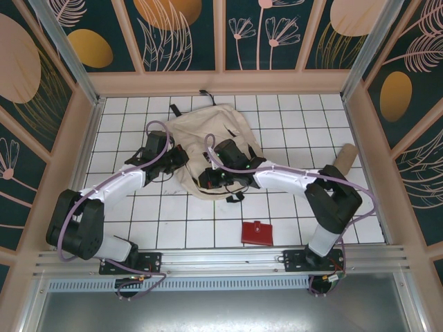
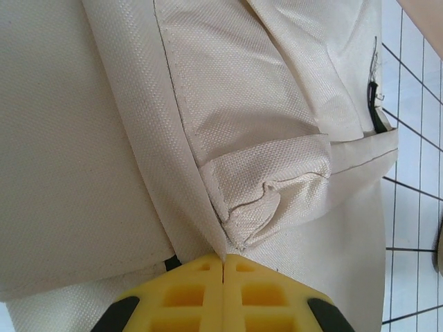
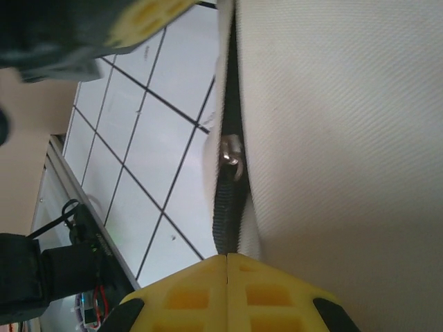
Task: Pack the student bag
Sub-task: Zip the student bag at the top-center of the table.
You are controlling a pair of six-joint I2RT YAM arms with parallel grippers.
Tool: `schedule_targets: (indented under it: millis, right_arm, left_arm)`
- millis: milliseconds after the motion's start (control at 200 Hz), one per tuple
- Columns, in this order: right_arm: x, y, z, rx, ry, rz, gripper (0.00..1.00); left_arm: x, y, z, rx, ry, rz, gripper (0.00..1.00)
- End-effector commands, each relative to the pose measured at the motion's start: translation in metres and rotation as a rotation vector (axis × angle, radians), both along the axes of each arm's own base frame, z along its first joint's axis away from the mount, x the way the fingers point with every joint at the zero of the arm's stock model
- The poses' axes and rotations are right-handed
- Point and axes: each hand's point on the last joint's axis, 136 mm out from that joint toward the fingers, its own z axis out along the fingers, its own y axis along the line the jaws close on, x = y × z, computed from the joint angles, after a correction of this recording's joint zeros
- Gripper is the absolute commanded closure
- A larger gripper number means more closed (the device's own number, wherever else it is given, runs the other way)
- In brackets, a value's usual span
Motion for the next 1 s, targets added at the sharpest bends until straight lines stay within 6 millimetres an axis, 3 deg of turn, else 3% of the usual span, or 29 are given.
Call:
schedule_targets:
  millis: [0, 255, 305, 390, 520, 606, 726, 996]
  right_arm:
    - [-0.024, -0.018, -0.010, -0.084, 0.039, 0.020, 1.00]
    - [-0.035, -0.008, 0.004, -0.074, 0.015, 0.054, 1.00]
    - [-0.032, -0.006, 0.004, -0.079, 0.008, 0.049, 1.00]
    - [-0.028, -0.003, 0.005, -0.081, -0.008, 0.038, 1.00]
    - [-0.025, 0.001, 0.011, -0.073, -0.022, 0.035, 1.00]
    - [-0.026, 0.002, 0.012, -0.072, -0.021, 0.040, 1.00]
    - [-0.028, 0.003, 0.011, -0.080, -0.014, 0.049, 1.00]
    - [-0.031, 0.005, 0.010, -0.090, -0.013, 0.055, 1.00]
  left_arm:
    - [0.012, 0.008, 0.001, 0.056, -0.055, 0.025, 1.00]
    - [0.018, 0.014, 0.004, 0.099, -0.064, 0.042, 1.00]
    - [0.016, 0.017, 0.004, 0.108, -0.055, 0.055, 0.76]
    - [0.008, 0.020, 0.007, 0.107, -0.044, 0.061, 0.54]
    - [-0.011, 0.027, 0.004, 0.093, -0.023, 0.079, 0.44]
    - [-0.026, 0.030, -0.008, 0.067, 0.016, 0.090, 0.43]
    - [-0.038, 0.012, -0.021, -0.045, 0.047, 0.029, 0.45]
    - [-0.039, 0.001, -0.039, -0.073, 0.094, -0.014, 0.62]
